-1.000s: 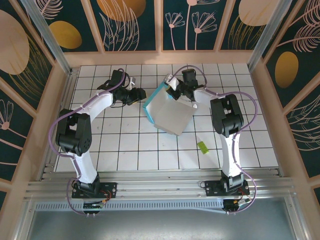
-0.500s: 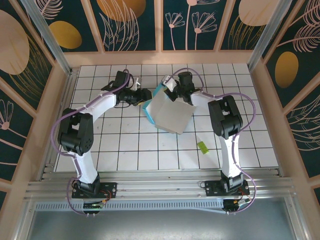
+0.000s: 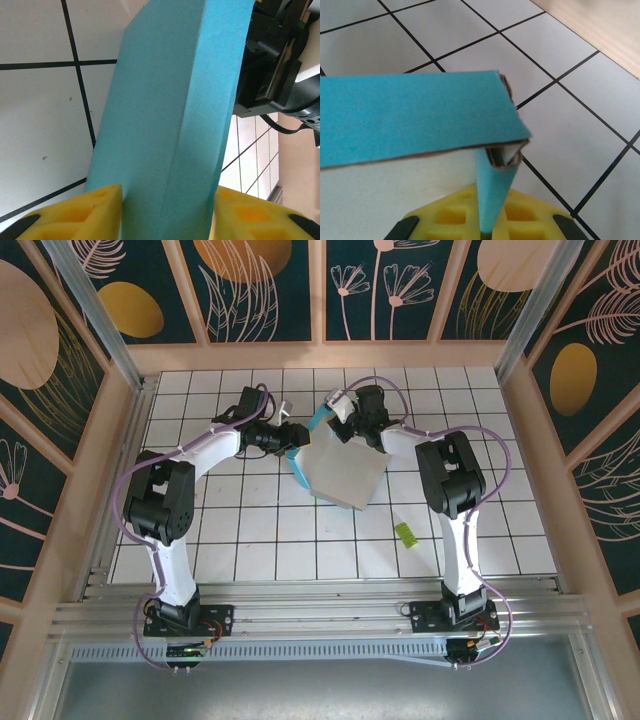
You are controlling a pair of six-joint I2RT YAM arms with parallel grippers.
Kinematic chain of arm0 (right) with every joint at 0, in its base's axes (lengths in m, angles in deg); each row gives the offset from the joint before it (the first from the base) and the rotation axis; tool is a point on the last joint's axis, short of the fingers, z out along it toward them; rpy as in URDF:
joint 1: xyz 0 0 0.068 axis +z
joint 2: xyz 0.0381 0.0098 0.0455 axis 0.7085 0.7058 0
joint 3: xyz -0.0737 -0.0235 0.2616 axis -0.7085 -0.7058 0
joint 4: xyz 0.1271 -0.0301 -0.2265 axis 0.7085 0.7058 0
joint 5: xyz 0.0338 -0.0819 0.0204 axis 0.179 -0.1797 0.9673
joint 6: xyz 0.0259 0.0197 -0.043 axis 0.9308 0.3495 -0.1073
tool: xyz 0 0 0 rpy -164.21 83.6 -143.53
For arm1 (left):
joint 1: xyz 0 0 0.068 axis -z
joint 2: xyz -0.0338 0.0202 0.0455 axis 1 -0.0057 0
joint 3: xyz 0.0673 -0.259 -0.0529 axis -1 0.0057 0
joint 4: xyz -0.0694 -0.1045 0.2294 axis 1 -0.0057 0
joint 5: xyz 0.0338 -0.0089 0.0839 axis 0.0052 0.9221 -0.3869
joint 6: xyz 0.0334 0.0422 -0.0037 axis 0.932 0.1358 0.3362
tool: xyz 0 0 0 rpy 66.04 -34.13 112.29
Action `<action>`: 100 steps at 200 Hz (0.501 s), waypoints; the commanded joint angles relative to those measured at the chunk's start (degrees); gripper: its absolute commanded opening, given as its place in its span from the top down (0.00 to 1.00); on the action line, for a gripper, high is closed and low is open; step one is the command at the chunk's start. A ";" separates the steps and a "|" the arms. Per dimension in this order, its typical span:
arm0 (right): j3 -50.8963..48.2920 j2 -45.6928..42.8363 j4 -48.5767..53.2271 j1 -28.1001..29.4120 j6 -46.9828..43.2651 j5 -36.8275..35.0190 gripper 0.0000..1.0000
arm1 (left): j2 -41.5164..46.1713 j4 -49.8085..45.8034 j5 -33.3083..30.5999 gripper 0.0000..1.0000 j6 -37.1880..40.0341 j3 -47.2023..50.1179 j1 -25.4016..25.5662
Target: Fold the paper box
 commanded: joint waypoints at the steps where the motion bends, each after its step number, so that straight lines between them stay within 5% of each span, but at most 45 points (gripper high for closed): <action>1: 1.09 2.85 1.55 1.66 5.16 -3.23 0.89 | -0.81 1.23 1.65 0.56 -0.71 0.10 0.59; 37: 0.66 3.40 0.65 2.48 7.25 -3.42 0.84 | -0.86 1.15 1.53 0.57 -0.70 -0.08 0.64; 80: 0.63 3.16 0.51 2.40 6.49 -4.41 0.94 | -0.66 0.29 0.84 0.57 -0.37 -0.68 0.59; 100: -0.02 2.08 1.09 2.14 5.41 -4.36 0.83 | -0.75 -0.33 0.41 0.57 -0.14 -1.14 0.58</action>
